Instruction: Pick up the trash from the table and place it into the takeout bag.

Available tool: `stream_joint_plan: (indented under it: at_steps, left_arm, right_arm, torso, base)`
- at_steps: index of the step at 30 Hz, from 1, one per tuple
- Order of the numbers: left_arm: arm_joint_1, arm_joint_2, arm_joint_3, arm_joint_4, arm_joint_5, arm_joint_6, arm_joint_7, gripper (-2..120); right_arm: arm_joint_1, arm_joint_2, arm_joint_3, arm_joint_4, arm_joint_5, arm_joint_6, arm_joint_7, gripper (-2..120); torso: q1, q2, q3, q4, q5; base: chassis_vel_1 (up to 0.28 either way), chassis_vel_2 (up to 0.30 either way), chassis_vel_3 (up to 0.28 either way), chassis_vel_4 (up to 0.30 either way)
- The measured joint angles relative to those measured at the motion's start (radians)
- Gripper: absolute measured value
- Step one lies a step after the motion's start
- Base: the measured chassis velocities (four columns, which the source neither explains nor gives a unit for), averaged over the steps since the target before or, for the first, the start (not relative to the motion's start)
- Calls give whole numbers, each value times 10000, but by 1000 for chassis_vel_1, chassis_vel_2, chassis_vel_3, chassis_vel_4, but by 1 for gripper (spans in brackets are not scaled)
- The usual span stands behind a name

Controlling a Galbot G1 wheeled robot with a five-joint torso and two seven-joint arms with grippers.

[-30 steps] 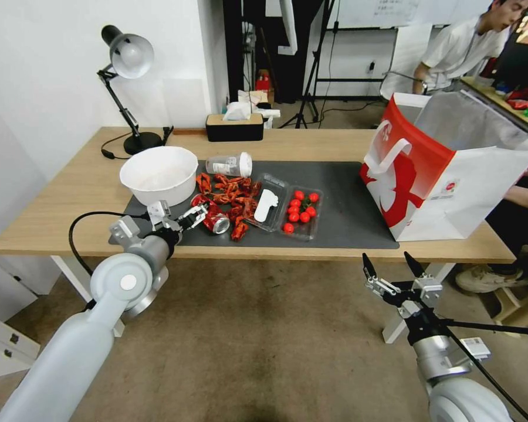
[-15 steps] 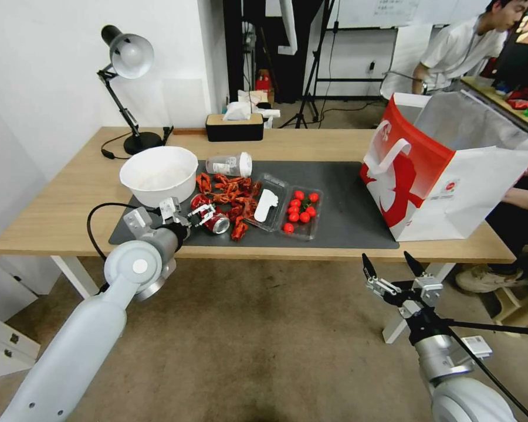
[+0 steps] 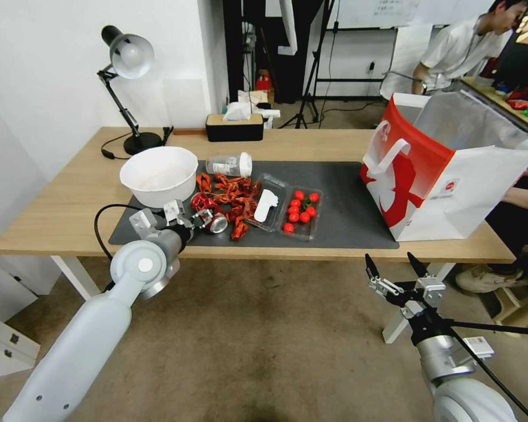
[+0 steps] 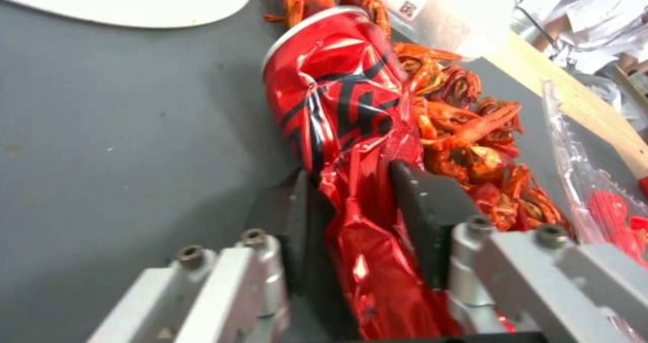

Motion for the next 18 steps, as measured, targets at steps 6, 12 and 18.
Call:
stream_joint_plan:
  at_steps: [6, 12, 18]
  left_arm:
    - [111, 32, -66, -107, -2, -84, 51, 18]
    - [412, 125, -140, -523, 456, -574, 1059, 17]
    - [339, 408, -127, -935, 926, -1016, 1797, 17]
  right_arm:
    - [4, -17, 1, 13, -8, 0, 37, 100]
    - [-2, 54, -24, 93, -63, -1, 46, 100]
    - [-81, 133, -21, 227, -141, -2, 72, 100]
  torso:
    - [0, 0, 0, 0, 0]
    - [0, 0, 1, 1, 2]
    - [1, 0, 1, 2, 0]
  base:
    - [0, 0, 0, 0]
    - [0, 0, 0, 0]
    - [0, 0, 0, 0]
